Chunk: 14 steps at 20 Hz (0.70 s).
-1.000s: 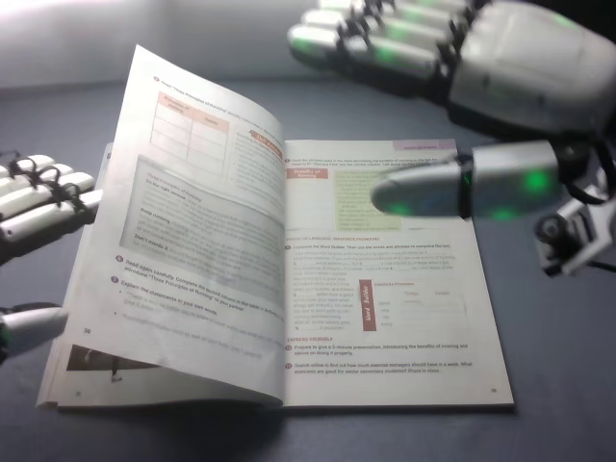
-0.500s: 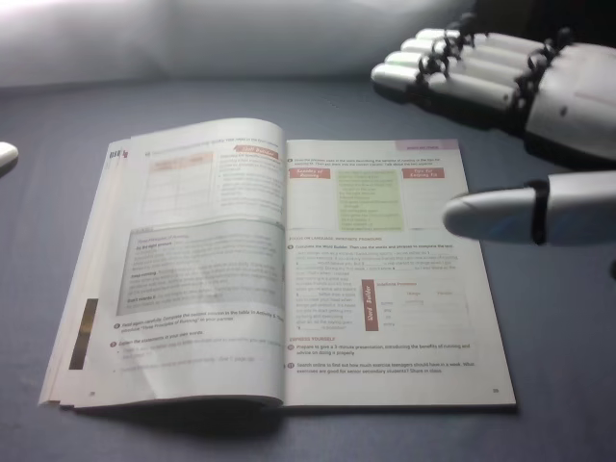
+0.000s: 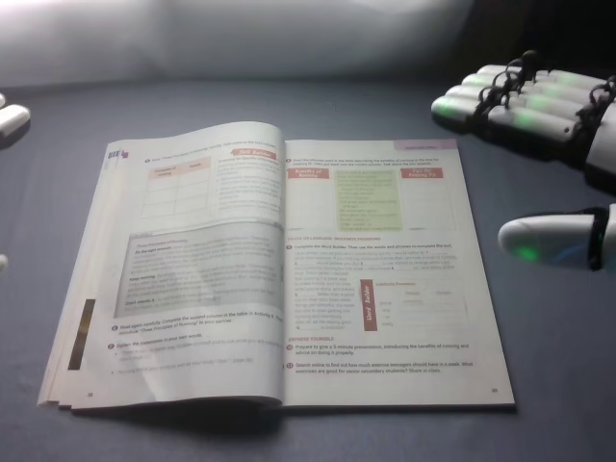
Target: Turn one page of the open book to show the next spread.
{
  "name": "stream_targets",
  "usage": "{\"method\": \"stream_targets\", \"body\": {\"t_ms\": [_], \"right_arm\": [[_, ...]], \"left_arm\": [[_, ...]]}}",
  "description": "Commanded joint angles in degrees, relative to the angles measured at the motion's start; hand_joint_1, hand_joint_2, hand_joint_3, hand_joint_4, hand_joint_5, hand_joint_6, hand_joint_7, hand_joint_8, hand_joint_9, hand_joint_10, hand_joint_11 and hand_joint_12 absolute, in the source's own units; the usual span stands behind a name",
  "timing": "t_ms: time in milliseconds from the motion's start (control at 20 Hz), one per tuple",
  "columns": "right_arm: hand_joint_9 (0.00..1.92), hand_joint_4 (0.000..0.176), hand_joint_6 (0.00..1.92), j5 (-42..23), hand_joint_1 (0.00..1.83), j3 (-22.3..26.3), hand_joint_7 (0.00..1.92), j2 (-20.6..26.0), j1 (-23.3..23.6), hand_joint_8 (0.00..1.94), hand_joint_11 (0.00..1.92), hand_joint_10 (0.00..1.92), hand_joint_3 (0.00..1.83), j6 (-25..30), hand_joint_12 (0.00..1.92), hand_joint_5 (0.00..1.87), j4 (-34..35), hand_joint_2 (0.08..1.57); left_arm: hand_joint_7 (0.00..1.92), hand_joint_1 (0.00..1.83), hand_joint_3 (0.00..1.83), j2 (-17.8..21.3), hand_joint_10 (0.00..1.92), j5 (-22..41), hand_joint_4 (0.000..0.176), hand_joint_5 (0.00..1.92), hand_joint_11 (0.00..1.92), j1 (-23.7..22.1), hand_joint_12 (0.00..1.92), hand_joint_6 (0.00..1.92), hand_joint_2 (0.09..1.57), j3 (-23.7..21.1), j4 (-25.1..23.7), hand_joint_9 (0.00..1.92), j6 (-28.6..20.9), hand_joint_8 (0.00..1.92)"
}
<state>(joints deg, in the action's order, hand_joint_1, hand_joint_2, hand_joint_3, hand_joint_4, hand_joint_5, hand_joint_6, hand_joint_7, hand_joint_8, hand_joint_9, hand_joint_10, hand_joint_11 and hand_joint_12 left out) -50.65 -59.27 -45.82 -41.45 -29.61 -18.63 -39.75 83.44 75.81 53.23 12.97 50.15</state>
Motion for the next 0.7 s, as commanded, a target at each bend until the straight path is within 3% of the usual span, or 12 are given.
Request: {"method": "stream_targets", "body": {"t_ms": [0,250,400,650], "right_arm": [[0.00,0.000,0.00,-8.3,0.00,0.2,0.00,0.5,0.1,0.00,0.00,0.00,0.01,-0.1,0.00,0.00,3.5,1.27],[0.00,0.000,0.00,-10.3,0.00,0.2,0.00,0.7,-1.9,0.00,0.00,0.00,0.02,-1.5,0.00,0.00,6.7,1.29],[0.00,0.000,0.00,-12.2,0.00,0.2,0.00,0.8,-3.5,0.00,0.00,0.00,0.01,-2.5,0.00,0.00,9.1,1.28],[0.00,0.000,0.00,-18.4,0.00,0.5,0.00,1.3,-8.3,0.00,0.00,0.00,0.02,-4.5,0.00,0.00,15.5,1.32]], "left_arm": [[0.00,0.40,0.00,-0.4,0.00,6.5,0.005,0.00,0.00,-1.0,0.00,0.00,1.38,0.5,0.9,0.00,0.1,0.00],[0.00,0.33,0.01,-4.7,0.00,1.6,0.000,0.00,0.00,-6.8,0.00,0.00,1.41,3.7,-0.8,0.00,-1.5,0.00],[0.00,0.18,0.01,-7.0,0.00,0.6,0.000,0.01,0.00,-9.2,0.00,0.00,1.42,5.3,-1.5,0.00,-2.4,0.00],[0.00,0.30,0.00,-11.4,0.00,-2.5,0.000,0.03,0.00,-14.3,0.00,0.00,1.39,8.8,-2.9,0.00,-4.9,0.00]]}}
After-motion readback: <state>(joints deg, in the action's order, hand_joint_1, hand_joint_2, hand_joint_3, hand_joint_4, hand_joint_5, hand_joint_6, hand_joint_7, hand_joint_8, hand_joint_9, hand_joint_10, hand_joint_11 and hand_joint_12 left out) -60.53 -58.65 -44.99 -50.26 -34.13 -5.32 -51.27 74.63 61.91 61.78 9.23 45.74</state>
